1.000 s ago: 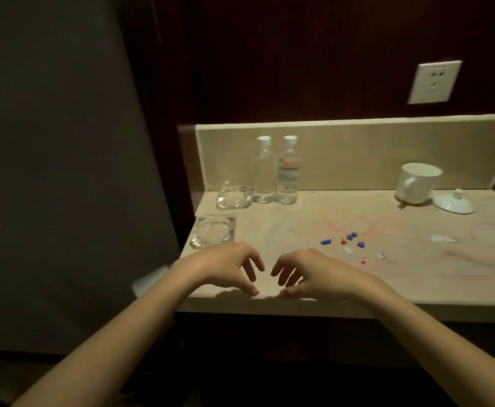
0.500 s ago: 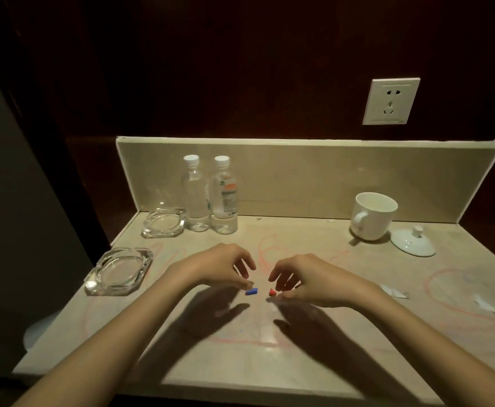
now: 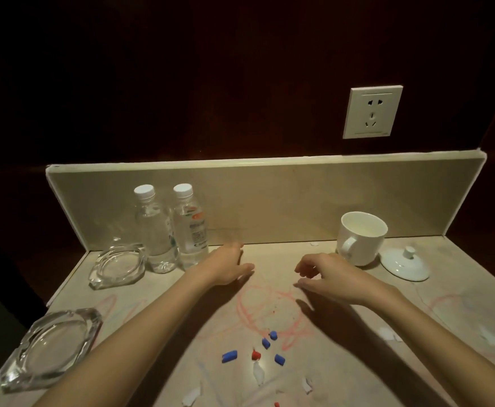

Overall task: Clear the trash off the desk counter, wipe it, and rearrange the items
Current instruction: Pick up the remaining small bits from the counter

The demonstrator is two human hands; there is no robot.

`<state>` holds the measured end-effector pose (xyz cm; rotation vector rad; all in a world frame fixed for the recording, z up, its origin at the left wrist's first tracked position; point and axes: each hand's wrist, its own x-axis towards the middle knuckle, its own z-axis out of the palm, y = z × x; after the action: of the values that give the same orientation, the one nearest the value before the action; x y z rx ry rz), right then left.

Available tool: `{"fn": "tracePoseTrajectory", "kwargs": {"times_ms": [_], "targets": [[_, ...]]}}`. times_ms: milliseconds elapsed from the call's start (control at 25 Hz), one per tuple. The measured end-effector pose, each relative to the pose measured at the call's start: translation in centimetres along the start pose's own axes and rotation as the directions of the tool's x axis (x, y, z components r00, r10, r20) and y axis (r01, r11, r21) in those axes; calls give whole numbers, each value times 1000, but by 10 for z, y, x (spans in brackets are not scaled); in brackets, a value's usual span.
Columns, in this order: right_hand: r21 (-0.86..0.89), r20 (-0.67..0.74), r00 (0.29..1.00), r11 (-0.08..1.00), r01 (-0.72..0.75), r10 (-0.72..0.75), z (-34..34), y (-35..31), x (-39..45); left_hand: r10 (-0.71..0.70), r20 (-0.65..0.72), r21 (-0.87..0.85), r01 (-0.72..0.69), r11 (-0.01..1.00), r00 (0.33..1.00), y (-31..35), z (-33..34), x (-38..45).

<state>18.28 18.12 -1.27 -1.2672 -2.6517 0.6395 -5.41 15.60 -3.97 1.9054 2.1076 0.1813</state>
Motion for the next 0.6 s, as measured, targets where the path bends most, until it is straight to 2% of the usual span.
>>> {"fn": "tracePoseTrajectory", "kwargs": {"times_ms": [240, 400, 600], "targets": [[-87, -53, 987, 984, -154, 150, 14, 27, 45, 103, 35, 93, -106, 990, 994, -1, 5, 1], [-179, -69, 971, 954, -240, 231, 24, 29, 64, 224, 122, 55, -232, 971, 967, 9, -4, -27], [-214, -57, 957, 933, -288, 283, 25, 27, 66, 305, 209, -34, -305, 952, 929, 15, -8, -66]]}}
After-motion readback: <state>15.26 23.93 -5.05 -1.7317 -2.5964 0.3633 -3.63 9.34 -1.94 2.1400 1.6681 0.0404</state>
